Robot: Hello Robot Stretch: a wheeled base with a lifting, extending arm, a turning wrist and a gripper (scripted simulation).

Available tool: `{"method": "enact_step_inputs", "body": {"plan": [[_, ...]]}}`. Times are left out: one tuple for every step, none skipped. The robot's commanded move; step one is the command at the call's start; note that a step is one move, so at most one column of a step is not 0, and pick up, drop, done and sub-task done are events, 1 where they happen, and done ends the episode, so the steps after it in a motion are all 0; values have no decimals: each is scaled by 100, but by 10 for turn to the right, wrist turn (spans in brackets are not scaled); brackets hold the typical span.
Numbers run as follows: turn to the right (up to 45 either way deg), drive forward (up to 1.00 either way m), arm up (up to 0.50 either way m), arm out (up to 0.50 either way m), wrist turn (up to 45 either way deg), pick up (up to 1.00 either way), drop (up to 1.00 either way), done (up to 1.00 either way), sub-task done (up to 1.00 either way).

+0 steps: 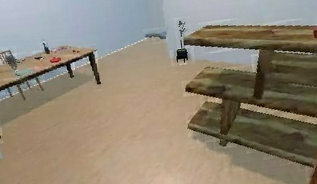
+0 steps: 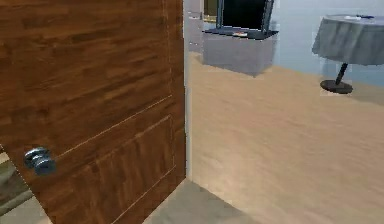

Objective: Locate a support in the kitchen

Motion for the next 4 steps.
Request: {"method": "enact_step_inputs", "body": {"plan": [[0,55,0,0,0,0,0,0,0],[360,0,0,0,0,0,0,0,0],[30,0,0,0,0,0,0,0,0],[0,30,0,0,0,0,0,0,0]]}}
